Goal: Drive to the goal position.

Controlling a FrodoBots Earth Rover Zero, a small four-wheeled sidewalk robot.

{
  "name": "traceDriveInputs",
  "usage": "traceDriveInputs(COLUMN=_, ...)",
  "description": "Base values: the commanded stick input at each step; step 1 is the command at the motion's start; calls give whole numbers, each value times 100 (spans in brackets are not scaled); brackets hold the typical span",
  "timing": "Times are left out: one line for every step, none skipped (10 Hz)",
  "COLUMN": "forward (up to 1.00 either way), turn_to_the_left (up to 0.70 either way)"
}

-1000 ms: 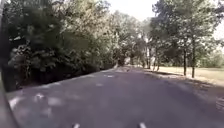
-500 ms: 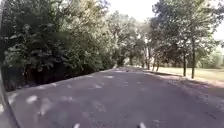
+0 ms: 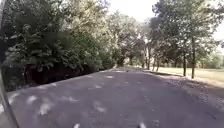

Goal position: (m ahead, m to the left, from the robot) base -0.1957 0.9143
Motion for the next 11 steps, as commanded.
traceDriveInputs(forward=21, turn_to_the_left=0)
traceDriveInputs(forward=26, turn_to_the_left=0)
traceDriveInputs(forward=30, turn_to_the_left=0)
traceDriveInputs(forward=35, turn_to_the_left=0)
traceDriveInputs(forward=39, turn_to_the_left=0)
traceDriveInputs(forward=44, turn_to_the_left=0)
traceDriveInputs(forward=49, turn_to_the_left=0)
traceDriveInputs(forward=53, turn_to_the_left=0)
traceDriveInputs(forward=58, turn_to_the_left=0)
traceDriveInputs(forward=63, turn_to_the_left=0)
traceDriveInputs(forward=67, turn_to_the_left=0)
